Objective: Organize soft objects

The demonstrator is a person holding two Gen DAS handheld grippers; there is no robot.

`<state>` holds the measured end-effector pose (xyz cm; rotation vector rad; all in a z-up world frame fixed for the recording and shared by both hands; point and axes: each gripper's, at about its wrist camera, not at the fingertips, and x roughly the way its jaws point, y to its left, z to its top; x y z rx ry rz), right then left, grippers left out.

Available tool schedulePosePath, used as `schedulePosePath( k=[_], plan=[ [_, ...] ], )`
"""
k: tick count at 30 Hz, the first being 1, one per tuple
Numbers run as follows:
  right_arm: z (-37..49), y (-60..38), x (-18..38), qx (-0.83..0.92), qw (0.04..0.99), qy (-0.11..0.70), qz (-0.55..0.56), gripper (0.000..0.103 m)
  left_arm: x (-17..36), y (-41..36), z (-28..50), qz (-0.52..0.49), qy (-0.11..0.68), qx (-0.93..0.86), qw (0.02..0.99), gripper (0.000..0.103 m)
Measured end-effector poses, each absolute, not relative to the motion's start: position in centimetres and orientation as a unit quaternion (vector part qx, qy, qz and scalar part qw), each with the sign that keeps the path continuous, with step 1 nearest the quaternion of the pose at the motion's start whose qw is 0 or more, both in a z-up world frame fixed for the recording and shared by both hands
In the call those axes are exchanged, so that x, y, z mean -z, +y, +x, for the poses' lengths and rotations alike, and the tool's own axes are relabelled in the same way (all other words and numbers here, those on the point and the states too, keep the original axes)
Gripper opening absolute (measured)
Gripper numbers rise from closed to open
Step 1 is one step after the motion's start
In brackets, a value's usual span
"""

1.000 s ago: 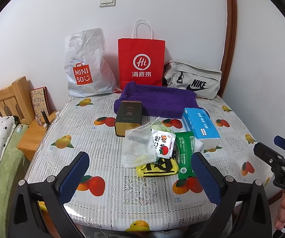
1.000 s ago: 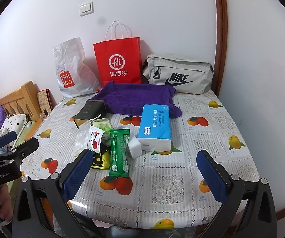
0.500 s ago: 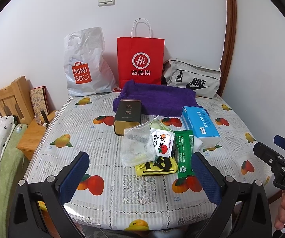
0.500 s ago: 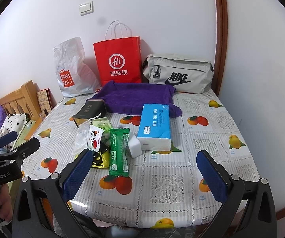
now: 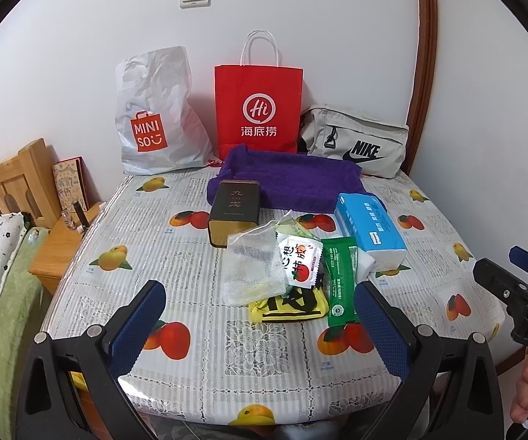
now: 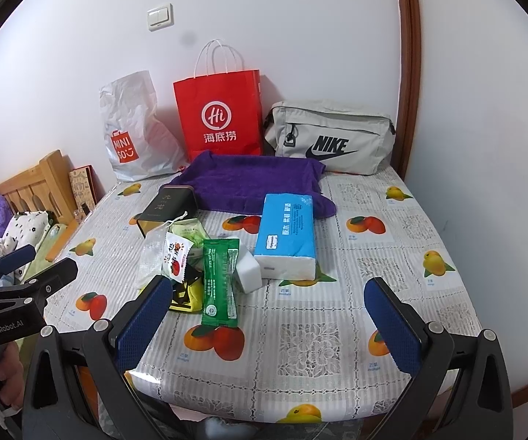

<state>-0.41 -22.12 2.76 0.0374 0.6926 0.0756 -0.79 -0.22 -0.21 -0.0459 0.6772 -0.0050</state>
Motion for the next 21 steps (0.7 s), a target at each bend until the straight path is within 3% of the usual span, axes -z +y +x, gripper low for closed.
schedulePosePath(
  k=[21],
  plan=[
    [3.1, -23.2, 2.0, -0.051, 0.926, 0.373, 0.029, 0.103, 6.2, 0.1, 4.7, -0.019, 0.378, 0.026, 0.925, 0.103]
  ],
)
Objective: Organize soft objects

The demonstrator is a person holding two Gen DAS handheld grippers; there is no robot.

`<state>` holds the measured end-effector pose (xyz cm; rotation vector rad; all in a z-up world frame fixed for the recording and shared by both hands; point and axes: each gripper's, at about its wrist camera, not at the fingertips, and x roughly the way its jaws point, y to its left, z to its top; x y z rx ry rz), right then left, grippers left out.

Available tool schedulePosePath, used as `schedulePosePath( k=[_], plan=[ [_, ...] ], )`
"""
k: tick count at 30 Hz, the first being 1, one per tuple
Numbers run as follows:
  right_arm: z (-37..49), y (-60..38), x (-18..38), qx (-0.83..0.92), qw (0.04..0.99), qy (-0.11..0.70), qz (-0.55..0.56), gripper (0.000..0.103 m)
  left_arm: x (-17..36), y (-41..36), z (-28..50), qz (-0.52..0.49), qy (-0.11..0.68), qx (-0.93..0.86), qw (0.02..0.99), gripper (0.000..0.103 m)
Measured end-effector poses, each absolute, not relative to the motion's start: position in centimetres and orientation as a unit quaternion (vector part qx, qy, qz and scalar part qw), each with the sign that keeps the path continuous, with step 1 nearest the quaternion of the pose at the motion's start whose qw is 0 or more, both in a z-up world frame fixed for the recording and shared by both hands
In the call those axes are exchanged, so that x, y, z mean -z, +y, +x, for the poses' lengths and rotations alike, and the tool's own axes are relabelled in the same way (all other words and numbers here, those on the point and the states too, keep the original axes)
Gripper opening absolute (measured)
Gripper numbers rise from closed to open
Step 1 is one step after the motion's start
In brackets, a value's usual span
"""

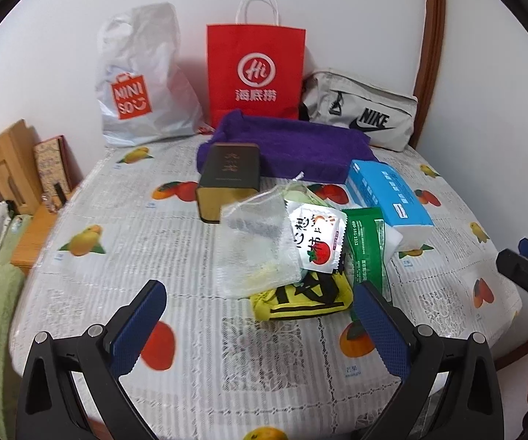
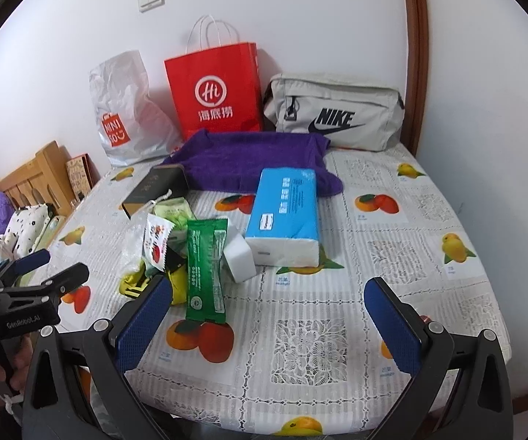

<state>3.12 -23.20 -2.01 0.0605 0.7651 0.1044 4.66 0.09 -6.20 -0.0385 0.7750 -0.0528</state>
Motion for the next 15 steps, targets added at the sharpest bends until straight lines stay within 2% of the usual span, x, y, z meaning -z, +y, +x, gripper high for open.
schedulePosePath(
  k=[10, 12, 15],
  plan=[
    [5.1, -23.0, 5.5, -0.059, 0.916, 0.397, 0.025, 0.103, 9.6, 1.0, 9.3, -0.031, 0.401, 0.037, 0.915, 0.102],
    [5.6, -23.0, 6.2, -0.066, 0.912, 0.404, 0.031, 0.103, 10.3, 1.1, 10.2, -0.031, 0.406, 0.044, 0.912, 0.096],
    [6.2, -23.1, 7.0, -0.077, 0.907, 0.413, 0.043, 0.103, 11.2, 1.3, 11.4, -0.038, 0.413, 0.049, 0.908, 0.095]
  ],
)
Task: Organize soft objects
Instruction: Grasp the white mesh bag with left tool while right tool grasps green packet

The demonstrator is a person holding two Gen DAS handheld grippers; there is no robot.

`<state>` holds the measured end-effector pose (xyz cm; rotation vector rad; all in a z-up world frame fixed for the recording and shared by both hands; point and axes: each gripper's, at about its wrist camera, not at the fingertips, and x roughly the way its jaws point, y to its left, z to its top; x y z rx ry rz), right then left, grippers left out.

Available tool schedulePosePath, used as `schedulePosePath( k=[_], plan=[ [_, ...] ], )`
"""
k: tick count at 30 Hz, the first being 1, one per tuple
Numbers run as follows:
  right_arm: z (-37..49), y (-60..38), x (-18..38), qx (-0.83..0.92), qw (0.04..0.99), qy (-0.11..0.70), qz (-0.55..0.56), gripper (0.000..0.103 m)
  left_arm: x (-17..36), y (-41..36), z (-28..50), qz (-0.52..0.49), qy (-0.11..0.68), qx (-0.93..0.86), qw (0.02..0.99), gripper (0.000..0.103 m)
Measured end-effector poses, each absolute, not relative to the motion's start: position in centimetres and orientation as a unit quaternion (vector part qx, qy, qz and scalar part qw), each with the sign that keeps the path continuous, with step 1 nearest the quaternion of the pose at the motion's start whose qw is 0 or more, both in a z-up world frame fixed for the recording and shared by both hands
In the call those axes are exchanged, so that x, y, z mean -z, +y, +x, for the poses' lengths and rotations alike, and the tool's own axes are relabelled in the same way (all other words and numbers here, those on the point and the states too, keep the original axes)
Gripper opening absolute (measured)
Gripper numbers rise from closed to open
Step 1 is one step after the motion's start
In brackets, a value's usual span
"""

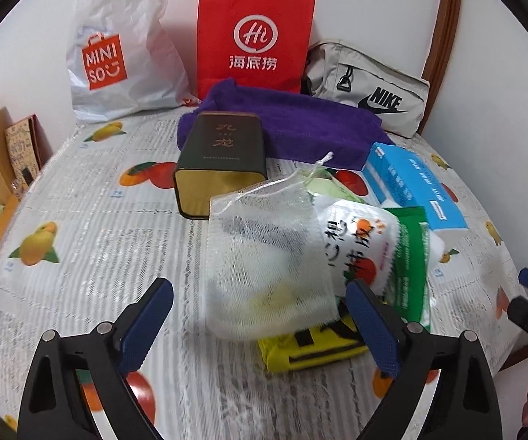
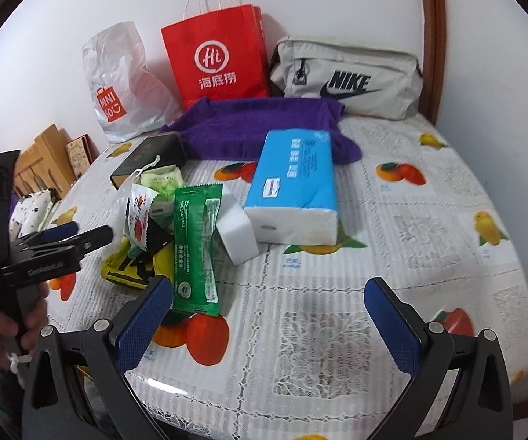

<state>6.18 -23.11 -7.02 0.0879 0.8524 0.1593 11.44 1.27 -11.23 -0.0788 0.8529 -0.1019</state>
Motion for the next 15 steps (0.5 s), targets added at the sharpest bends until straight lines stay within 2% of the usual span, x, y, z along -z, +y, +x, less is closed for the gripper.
schedulePosePath(
  k=[5, 7, 8, 10, 11, 13, 15],
  plan=[
    [7.2, -22.8, 8.0, -0.08, 0.903, 0.421, 0.044, 0.103, 12.2, 1.5, 13.1, -0.05, 0.418, 0.058, 0.905, 0.09],
    [7.7, -22.4, 8.6, -0.085, 0.9, 0.425, 0.046, 0.103, 12.4, 1.6, 13.5, -0.053, 0.418, 0.061, 0.905, 0.072],
    [7.9, -22.3, 8.8, -0.087, 0.899, 0.427, 0.046, 0.103, 12.5, 1.6, 13.7, -0.056, 0.421, 0.065, 0.903, 0.068],
    [8.3, -21.8, 9.3, -0.093, 0.896, 0.431, 0.046, 0.103, 12.6, 1.8, 13.8, -0.061, 0.423, 0.075, 0.901, 0.05],
    [8.4, -21.5, 9.5, -0.097, 0.896, 0.432, 0.046, 0.103, 12.6, 1.9, 13.9, -0.061, 0.423, 0.077, 0.901, 0.045],
    [8.6, -21.0, 9.7, -0.103, 0.896, 0.43, 0.043, 0.102, 12.5, 2.1, 13.7, -0.055, 0.421, 0.077, 0.902, 0.028],
    [8.7, -20.5, 9.7, -0.109, 0.898, 0.425, 0.041, 0.101, 12.4, 2.3, 13.5, -0.053, 0.419, 0.08, 0.903, 0.017]
  ],
)
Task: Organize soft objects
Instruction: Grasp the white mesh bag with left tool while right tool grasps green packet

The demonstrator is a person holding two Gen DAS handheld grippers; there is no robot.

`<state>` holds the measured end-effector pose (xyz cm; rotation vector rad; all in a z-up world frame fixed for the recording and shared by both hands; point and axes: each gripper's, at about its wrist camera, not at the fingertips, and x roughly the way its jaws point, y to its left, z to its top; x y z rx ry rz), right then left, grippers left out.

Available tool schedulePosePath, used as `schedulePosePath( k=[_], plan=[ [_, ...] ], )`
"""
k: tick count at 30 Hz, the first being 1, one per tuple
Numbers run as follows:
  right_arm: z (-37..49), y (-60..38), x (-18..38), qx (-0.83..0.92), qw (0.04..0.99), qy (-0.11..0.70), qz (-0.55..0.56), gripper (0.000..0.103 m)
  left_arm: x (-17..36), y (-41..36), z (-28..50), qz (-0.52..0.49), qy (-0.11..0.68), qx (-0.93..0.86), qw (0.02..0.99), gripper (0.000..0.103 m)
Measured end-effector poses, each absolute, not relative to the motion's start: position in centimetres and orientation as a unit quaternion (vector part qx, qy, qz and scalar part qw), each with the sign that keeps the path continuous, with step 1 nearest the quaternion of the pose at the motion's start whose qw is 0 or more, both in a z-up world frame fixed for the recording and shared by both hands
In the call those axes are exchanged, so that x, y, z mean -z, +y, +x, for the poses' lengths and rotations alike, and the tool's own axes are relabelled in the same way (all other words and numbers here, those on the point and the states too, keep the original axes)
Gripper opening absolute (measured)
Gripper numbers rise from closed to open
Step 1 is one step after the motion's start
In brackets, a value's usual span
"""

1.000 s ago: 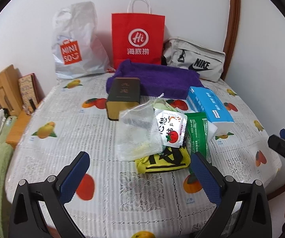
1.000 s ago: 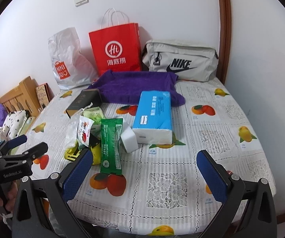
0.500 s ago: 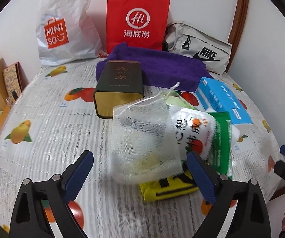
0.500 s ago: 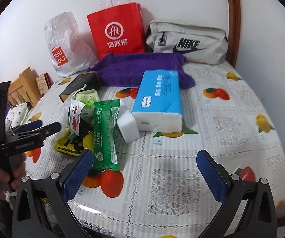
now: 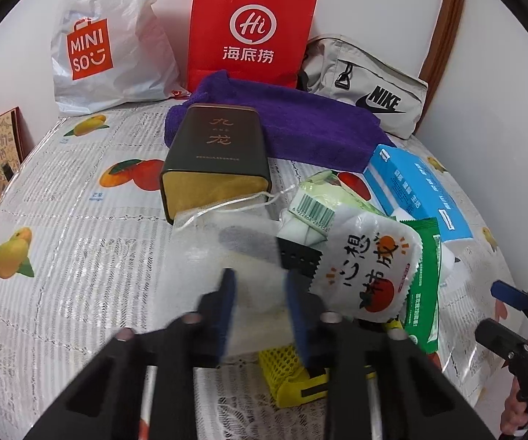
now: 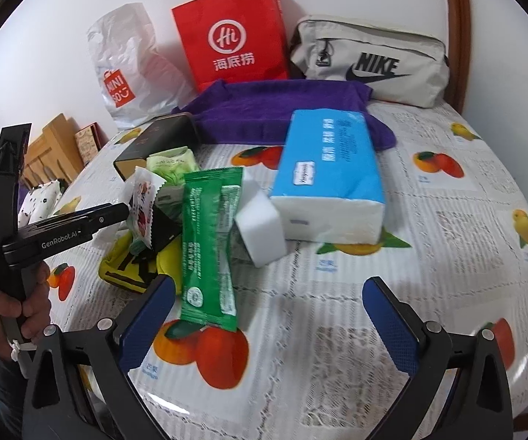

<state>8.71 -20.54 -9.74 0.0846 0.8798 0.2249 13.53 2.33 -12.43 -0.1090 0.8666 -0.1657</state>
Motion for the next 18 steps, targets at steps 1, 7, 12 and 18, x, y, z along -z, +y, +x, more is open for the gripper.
schedulePosePath(
  k=[1, 7, 12, 18],
  plan=[
    [8.8, -20.3, 9.8, -0.112, 0.899, 0.422, 0.04, 0.101, 12.4, 2.5, 13.4, -0.051, 0.419, 0.08, 0.903, 0.012],
    [9.4, -18.5, 10.0, -0.134, 0.9, 0.415, 0.027, 0.095, 12.4, 3.6, 13.1, -0.041, 0.414, 0.066, 0.907, 0.009],
    [10.9, -17.0, 11.5, -0.134, 0.89, 0.436, 0.018, 0.085, 12.9, 5.2, 12.9, -0.046, 0.418, 0.048, 0.906, 0.009],
    [12.2, -16.1, 13.4, -0.131, 0.881, 0.454, 0.032, 0.061, 13.8, 6.4, 12.9, -0.057, 0.429, 0.039, 0.9, 0.009]
  ],
)
